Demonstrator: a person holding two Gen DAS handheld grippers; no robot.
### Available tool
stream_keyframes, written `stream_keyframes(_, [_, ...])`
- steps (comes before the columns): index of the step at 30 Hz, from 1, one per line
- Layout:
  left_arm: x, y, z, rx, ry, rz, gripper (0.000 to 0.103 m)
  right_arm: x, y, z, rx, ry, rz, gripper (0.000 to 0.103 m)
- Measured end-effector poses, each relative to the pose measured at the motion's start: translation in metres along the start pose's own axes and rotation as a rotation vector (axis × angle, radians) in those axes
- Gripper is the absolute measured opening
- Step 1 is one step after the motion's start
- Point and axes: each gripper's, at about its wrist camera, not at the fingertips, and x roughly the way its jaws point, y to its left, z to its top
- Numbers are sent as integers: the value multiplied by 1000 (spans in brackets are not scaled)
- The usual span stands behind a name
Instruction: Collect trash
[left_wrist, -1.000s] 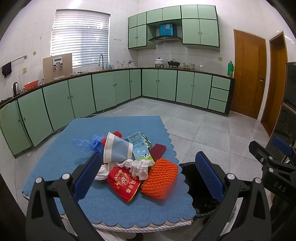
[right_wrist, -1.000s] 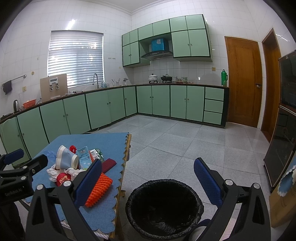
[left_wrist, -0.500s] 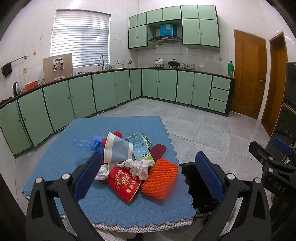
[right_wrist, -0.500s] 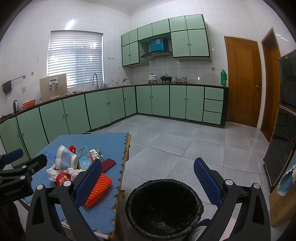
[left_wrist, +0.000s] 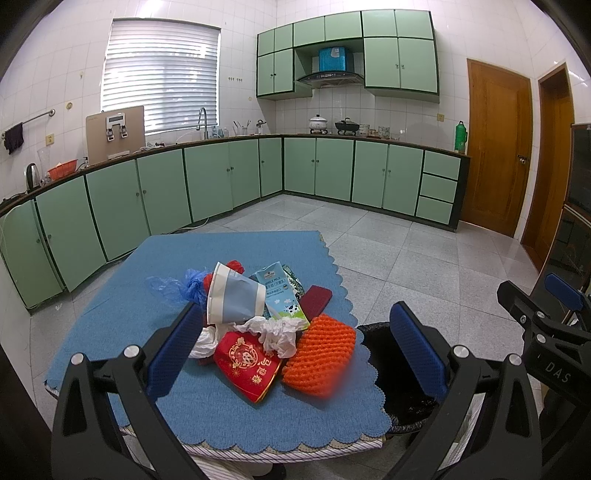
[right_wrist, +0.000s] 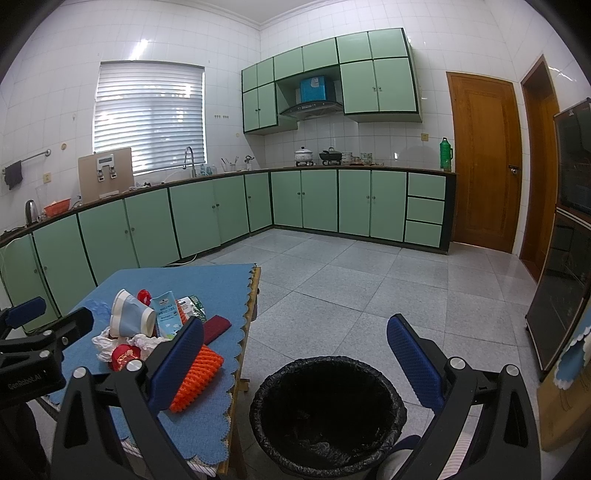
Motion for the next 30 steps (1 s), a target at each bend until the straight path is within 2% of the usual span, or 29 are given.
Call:
stream_keyframes(21, [-1, 2, 0, -6, 2, 3, 98, 0, -9, 2, 1, 7, -10, 97])
stream_keyframes(30, [4, 16, -3, -11, 0, 31, 98, 15, 1, -1, -2, 44, -3, 97])
